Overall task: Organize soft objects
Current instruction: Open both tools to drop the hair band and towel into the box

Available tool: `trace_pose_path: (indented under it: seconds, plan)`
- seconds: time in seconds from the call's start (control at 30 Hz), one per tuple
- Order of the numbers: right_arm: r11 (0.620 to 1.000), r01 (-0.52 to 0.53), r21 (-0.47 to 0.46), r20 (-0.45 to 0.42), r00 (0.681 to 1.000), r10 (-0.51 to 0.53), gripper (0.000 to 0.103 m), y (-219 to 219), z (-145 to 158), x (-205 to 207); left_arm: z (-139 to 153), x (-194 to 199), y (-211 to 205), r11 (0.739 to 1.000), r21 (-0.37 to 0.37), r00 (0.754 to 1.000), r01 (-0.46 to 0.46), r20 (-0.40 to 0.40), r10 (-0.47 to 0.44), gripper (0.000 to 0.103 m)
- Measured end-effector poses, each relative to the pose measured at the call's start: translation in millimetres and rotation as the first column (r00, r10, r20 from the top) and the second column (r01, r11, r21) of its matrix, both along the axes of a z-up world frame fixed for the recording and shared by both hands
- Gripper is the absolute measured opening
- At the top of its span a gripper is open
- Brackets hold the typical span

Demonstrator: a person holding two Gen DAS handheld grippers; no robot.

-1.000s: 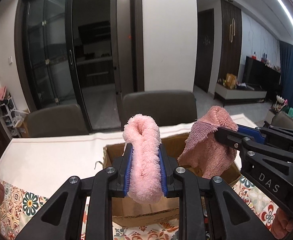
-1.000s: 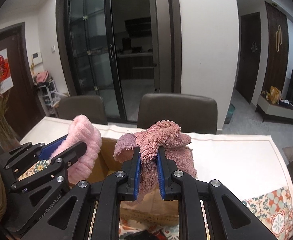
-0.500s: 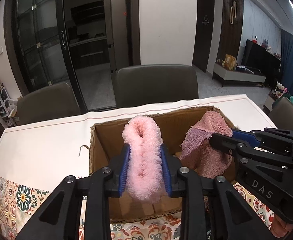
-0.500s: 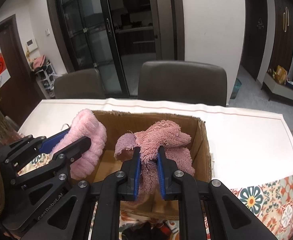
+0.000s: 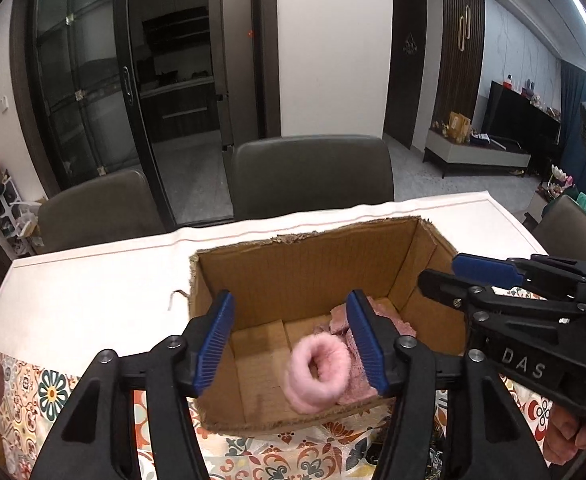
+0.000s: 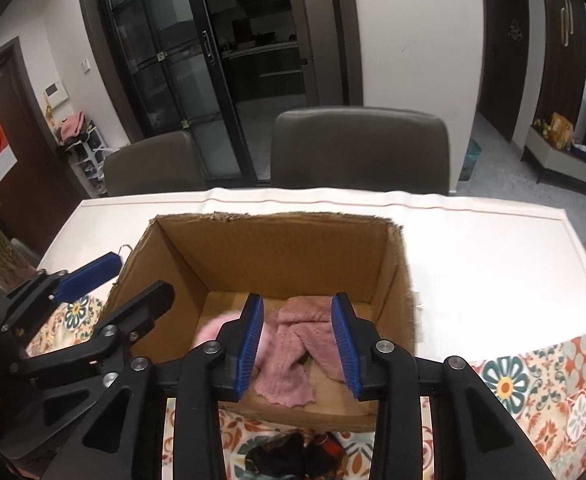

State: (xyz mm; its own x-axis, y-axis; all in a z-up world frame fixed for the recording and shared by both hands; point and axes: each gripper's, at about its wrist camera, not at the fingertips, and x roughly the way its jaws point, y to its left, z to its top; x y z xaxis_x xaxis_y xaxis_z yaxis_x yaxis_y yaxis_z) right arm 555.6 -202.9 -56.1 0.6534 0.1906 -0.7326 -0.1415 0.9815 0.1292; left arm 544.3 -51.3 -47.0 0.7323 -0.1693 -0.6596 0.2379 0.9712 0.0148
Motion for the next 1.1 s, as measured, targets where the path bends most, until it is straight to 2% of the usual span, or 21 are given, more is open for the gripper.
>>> trace_pose_path:
  seconds: [0.3, 0.4, 0.5, 0.6, 0.97, 1.1]
  plan:
    - [0.999, 0.044, -0.028, 0.076, 0.996, -0.042, 0.037, -8.3, 29.8, -32.1, 29.5, -41.7, 3.2, 0.999, 0.024, 0.994, -0.043, 0.104, 0.041, 0.080]
    - [0.999, 0.046, -0.019, 0.095, 0.995, -0.044, 0.037, -10.2, 38.0, -45.8, 37.4, -54.6, 4.1, 0.998, 0.025, 0.992, -0.060, 0.112, 0.057, 0.086]
    - [0.998, 0.056, -0.002, 0.109, 0.992, -0.055, 0.038, -15.2, 44.9, -58.9, 43.7, -68.4, 4.8, 0.998, 0.024, 0.991, -0.064, 0.121, 0.061, 0.086]
    - [0.998, 0.059, 0.006, 0.125, 0.990, -0.059, 0.045, -17.4, 50.4, -73.5, 46.8, -83.8, 6.6, 0.997, 0.014, 0.990, -0.071, 0.127, 0.069, 0.086]
    - [0.998, 0.061, -0.022, 0.187, 0.981, -0.056, 0.046, -11.8, 62.6, -129.3, 47.3, -131.0, 19.3, 0.996, -0.031, 0.990, -0.082, 0.111, 0.085, 0.086]
    - [0.998, 0.054, -0.026, 0.190, 0.981, -0.048, 0.052, -8.4, 63.3, -141.9, 44.4, -143.6, 24.1, 0.995, -0.037, 0.990, -0.093, 0.101, 0.096, 0.086]
